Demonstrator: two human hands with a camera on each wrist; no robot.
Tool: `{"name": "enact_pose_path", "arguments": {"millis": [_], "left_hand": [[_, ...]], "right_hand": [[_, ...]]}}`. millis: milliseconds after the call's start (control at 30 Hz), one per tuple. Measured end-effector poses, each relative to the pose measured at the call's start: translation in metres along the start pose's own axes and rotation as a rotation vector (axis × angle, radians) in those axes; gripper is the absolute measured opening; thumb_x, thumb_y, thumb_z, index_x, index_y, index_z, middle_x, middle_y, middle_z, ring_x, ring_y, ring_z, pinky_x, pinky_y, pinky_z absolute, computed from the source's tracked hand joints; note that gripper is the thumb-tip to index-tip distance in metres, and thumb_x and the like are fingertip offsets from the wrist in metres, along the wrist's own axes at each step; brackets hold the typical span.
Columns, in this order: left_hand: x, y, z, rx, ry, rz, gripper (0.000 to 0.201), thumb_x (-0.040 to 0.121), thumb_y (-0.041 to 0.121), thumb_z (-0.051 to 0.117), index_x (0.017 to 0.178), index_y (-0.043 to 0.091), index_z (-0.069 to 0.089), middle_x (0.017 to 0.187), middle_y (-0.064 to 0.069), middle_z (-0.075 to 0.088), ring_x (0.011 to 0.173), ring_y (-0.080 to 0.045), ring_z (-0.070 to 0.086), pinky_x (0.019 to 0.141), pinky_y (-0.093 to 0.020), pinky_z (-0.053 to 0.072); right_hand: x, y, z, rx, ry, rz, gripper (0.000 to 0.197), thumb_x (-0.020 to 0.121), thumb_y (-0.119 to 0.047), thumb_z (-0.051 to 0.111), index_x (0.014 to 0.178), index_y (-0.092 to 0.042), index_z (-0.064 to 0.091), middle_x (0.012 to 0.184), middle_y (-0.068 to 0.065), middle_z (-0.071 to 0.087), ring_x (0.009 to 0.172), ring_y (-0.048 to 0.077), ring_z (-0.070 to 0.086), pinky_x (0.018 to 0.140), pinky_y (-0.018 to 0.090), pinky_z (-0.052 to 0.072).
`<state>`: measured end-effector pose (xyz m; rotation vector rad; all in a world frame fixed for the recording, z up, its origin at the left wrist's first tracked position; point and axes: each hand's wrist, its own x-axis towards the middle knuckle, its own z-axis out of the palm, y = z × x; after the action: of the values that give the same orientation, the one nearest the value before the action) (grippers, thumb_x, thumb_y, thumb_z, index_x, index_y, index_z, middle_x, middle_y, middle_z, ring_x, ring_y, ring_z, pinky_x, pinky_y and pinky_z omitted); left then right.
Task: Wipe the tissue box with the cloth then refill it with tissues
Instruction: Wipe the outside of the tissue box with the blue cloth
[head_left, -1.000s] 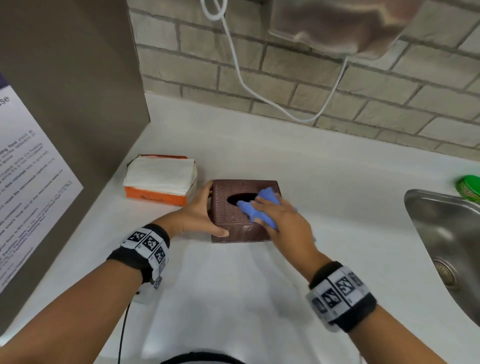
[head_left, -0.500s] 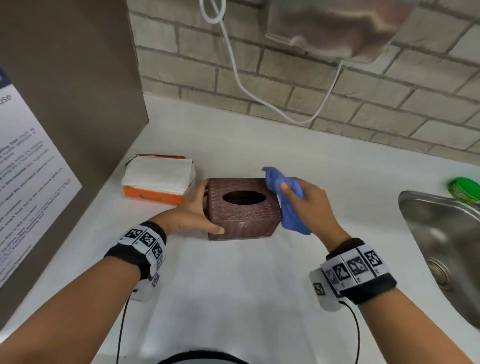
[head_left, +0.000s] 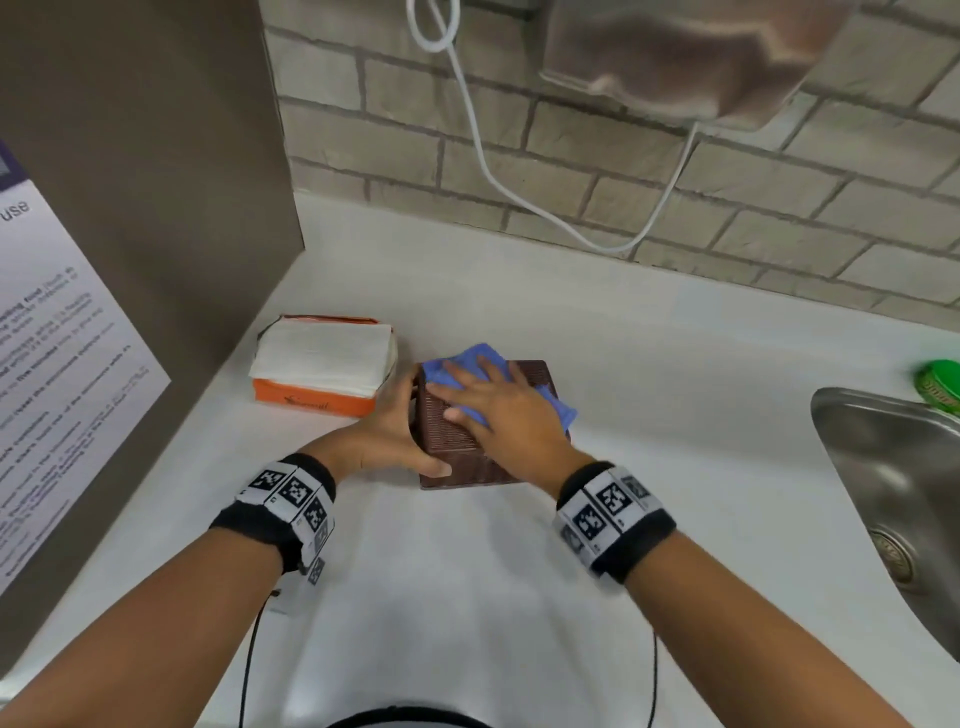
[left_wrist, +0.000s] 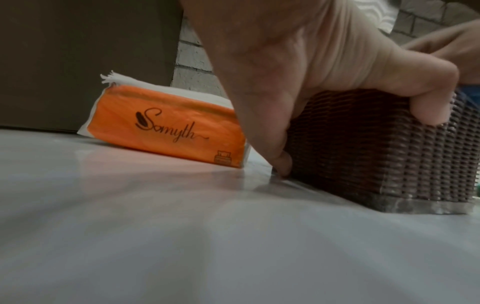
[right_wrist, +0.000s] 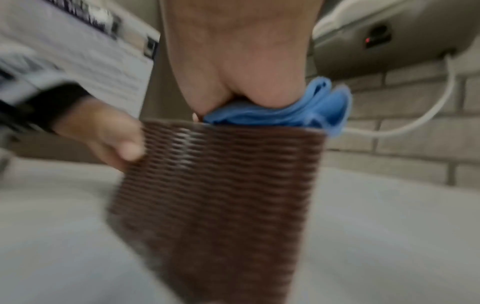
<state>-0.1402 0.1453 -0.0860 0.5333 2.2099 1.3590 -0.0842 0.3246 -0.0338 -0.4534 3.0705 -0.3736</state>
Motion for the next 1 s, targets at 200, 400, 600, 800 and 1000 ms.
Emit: {"name": "enact_pose_path", "arguments": {"millis": [200, 400, 600, 800, 1000], "left_hand": [[0.005, -0.010, 0.007, -0.024, 0.037, -0.010, 0.124, 0.042, 0.035, 0.091, 0.143, 0.043, 0.019, 0.144, 0.005, 0.034, 0.136, -0.013, 0.036, 0.111, -0.039, 0.041], [-0.006, 0.002, 0.002, -0.001, -0.144, -0.008, 0.026, 0.058, 0.033, 0.078, 0.074, 0.053, 0.072, 0.085, 0.025, 0.069, 0.088, -0.006, 0.063, 0.081, -0.021, 0.051], [-0.001, -0.002, 0.007, -0.108, -0.021, 0.004, 0.121, 0.050, 0.017, 0.092, 0.143, 0.037, 0.017, 0.141, 0.008, 0.034, 0.130, -0.007, 0.041, 0.093, -0.014, 0.041], [0.001, -0.002, 0.006, -0.042, -0.041, -0.026, 0.126, 0.050, 0.024, 0.092, 0.145, 0.042, 0.010, 0.146, 0.008, 0.029, 0.135, -0.008, 0.034, 0.105, -0.025, 0.036], [-0.004, -0.003, 0.004, -0.079, -0.148, -0.100, 0.056, 0.056, 0.021, 0.087, 0.108, 0.025, 0.067, 0.109, 0.005, 0.068, 0.109, -0.014, 0.062, 0.095, -0.028, 0.052]], "right_hand": [[0.017, 0.002, -0.015, 0.119, 0.120, 0.276, 0.039, 0.101, -0.037, 0.037, 0.135, -0.026, 0.051, 0.136, 0.004, 0.057, 0.126, 0.027, 0.050, 0.104, 0.035, 0.030], [0.002, -0.034, 0.004, 0.176, 0.033, -0.098, 0.035, 0.096, -0.028, 0.050, 0.130, -0.022, 0.057, 0.140, 0.003, 0.053, 0.133, 0.025, 0.043, 0.113, 0.038, 0.027], [0.025, 0.016, -0.027, 0.170, -0.015, 0.333, 0.041, 0.089, -0.036, 0.056, 0.128, -0.021, 0.057, 0.128, 0.006, 0.061, 0.117, 0.026, 0.057, 0.096, 0.032, 0.040], [0.031, 0.020, -0.038, 0.092, -0.022, 0.471, 0.024, 0.091, -0.023, 0.058, 0.109, -0.008, 0.059, 0.102, 0.011, 0.064, 0.094, 0.029, 0.061, 0.071, 0.028, 0.039], [0.029, -0.053, -0.008, 0.062, -0.023, 0.069, 0.027, 0.093, -0.027, 0.055, 0.116, -0.018, 0.065, 0.113, 0.007, 0.067, 0.102, 0.026, 0.063, 0.078, 0.033, 0.046]]}}
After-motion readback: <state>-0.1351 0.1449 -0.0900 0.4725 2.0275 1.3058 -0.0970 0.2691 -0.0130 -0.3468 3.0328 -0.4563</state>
